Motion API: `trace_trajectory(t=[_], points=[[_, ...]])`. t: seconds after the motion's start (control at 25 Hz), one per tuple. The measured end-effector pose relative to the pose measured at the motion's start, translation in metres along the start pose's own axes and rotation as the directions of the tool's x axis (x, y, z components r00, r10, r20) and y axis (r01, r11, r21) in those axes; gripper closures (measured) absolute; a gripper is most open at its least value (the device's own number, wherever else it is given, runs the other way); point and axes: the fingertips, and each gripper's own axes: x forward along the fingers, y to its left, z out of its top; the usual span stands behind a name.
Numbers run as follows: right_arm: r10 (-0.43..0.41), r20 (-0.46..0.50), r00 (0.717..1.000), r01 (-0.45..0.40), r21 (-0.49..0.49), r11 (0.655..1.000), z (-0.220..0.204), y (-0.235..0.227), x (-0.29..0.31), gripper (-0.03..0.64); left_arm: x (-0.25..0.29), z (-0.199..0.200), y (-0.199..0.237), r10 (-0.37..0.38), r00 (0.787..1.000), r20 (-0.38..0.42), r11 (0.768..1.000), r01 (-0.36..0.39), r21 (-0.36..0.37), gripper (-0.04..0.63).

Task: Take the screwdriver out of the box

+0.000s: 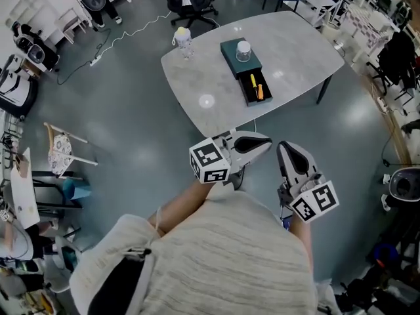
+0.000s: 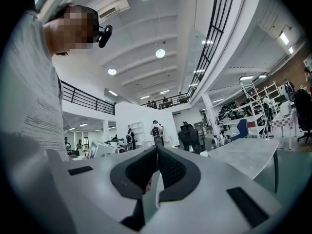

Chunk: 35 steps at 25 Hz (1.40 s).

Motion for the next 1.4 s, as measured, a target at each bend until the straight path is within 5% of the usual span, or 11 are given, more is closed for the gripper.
trace_trajectory(t=[0.6,1.4], points=[[0.041,-0.014,0.999,-0.041,0.038,0.998,-0.004,-0.051,0.041,0.604,0.015,0.01,0.068,0.085,0.996,0.011,0.996,-0.085,0.001,0.578],[0.056,-0.106,0.993,-0.049,0.071,0.996,-0.019,-0.148,0.213,0.604,0.023,0.05,0.257,0.093,0.996,0.011,0.995,-0.092,-0.032,0.578]])
